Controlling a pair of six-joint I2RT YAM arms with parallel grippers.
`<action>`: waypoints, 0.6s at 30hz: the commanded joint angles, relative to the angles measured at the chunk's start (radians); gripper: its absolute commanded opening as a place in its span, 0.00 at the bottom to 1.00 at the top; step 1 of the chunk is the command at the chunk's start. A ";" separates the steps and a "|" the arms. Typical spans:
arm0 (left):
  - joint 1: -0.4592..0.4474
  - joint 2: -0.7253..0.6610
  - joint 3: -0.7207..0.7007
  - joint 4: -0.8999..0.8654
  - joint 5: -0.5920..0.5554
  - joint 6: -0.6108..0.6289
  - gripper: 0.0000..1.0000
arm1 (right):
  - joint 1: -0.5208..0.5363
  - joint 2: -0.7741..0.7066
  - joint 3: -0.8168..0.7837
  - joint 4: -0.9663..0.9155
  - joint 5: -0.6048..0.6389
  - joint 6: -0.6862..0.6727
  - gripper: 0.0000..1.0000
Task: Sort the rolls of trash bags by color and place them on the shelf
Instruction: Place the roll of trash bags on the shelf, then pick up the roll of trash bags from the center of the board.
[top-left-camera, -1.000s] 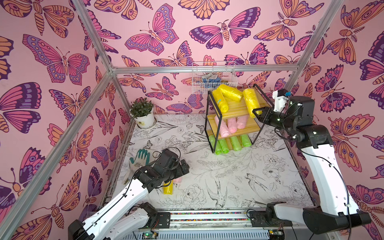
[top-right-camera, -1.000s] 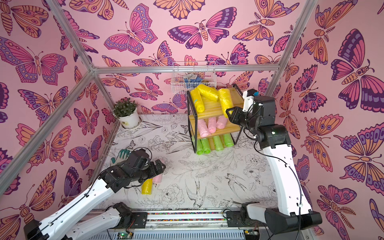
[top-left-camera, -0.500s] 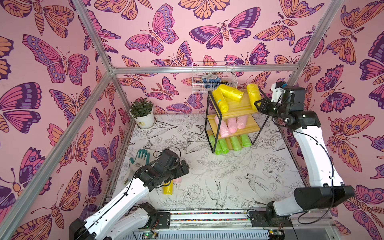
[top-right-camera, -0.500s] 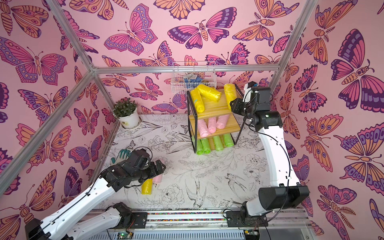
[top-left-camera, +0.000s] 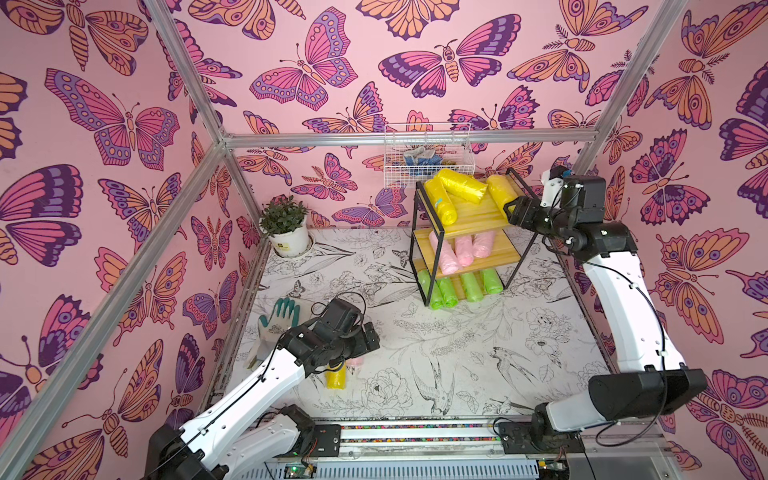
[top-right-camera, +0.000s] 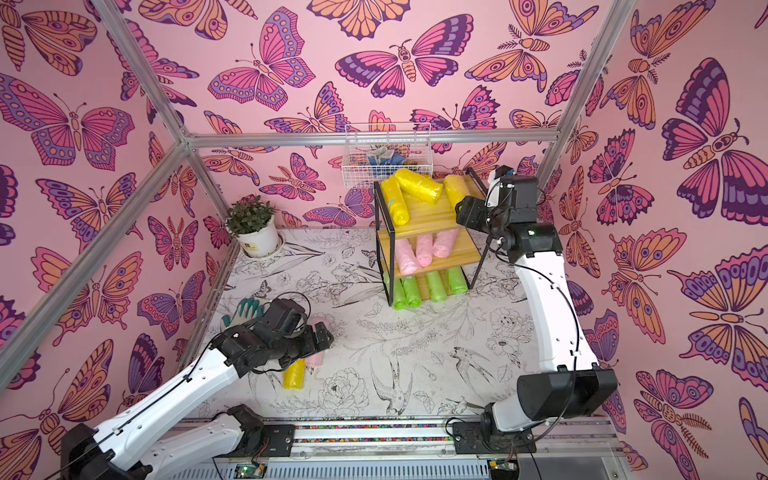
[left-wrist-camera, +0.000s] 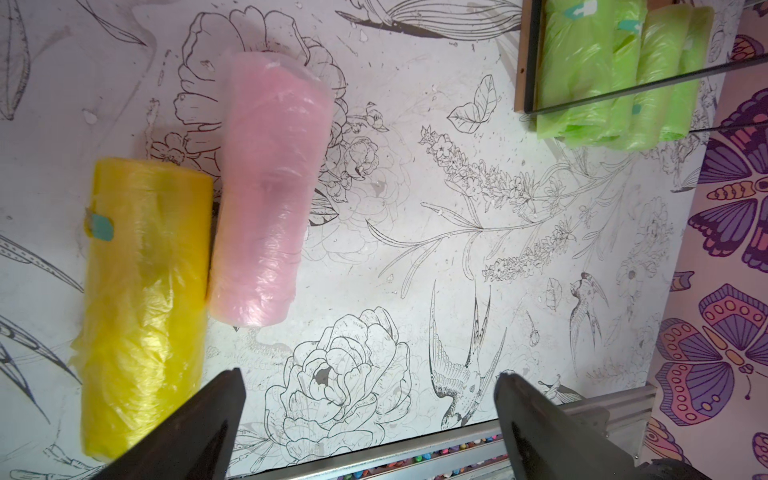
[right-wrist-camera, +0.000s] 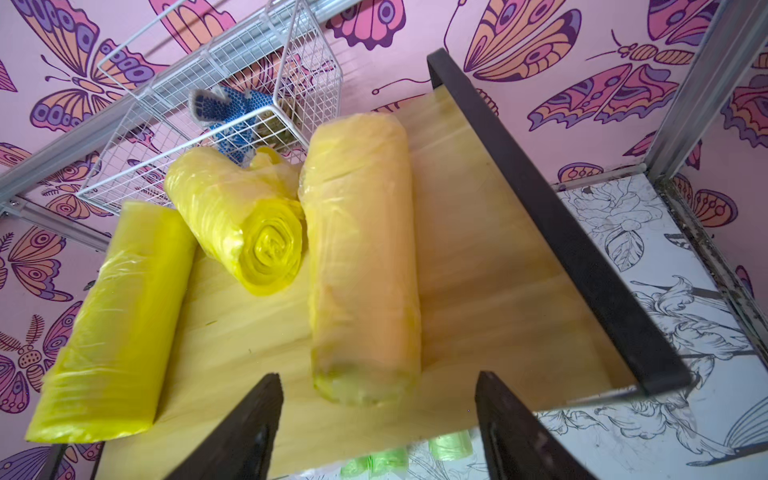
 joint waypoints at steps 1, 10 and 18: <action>0.010 0.021 -0.018 -0.050 -0.025 0.024 1.00 | -0.007 -0.073 -0.029 0.008 0.006 -0.011 0.77; 0.017 0.042 -0.024 -0.054 -0.085 0.038 0.99 | -0.006 -0.324 -0.314 0.000 -0.094 0.060 0.78; 0.029 0.068 -0.037 -0.047 -0.114 0.057 0.99 | -0.006 -0.606 -0.660 0.003 -0.161 0.184 0.78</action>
